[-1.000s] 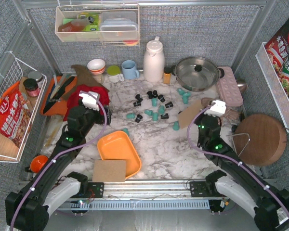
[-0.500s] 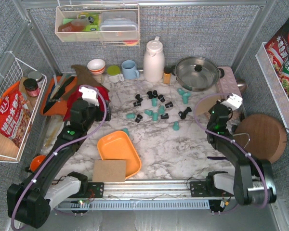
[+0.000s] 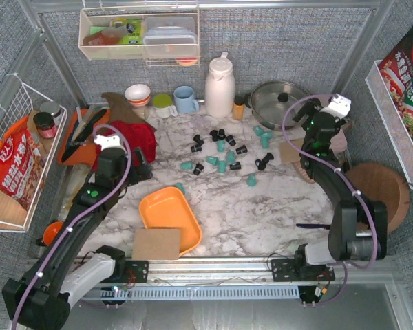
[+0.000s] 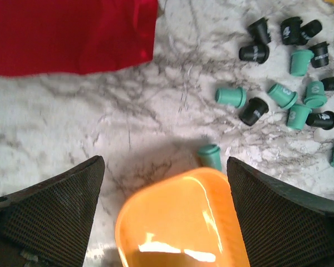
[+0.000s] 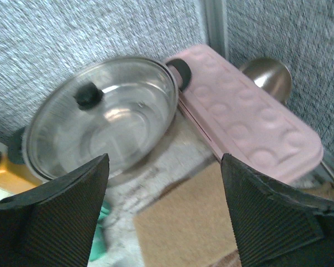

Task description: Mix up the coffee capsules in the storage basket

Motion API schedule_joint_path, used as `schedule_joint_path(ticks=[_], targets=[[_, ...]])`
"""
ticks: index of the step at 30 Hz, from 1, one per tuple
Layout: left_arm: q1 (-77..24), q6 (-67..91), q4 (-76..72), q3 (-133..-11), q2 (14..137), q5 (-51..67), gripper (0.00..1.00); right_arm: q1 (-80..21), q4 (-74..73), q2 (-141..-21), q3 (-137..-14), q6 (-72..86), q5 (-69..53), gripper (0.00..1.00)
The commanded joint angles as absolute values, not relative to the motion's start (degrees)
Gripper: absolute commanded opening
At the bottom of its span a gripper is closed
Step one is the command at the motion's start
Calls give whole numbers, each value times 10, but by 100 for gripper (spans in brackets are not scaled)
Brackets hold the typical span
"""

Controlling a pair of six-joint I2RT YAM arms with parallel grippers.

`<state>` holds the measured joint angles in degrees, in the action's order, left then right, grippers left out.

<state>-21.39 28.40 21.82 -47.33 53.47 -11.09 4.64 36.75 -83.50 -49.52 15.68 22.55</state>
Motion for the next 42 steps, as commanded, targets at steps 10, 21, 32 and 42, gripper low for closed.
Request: schedule_joint_path(ticks=[10, 21, 32, 42], targets=[[-215, 489, 395, -401, 450, -105, 99, -192, -59, -563, -456, 175, 223, 97], [-226, 559, 459, -377, 413, -123, 96, -389, -3, -495, -383, 92, -73, 88], [-292, 631, 462, -351, 422, -176, 94, -581, 37, -636, -439, -20, -133, 87], [-331, 667, 434, -314, 405, -201, 93, -635, 43, -852, -559, -47, -232, 88]])
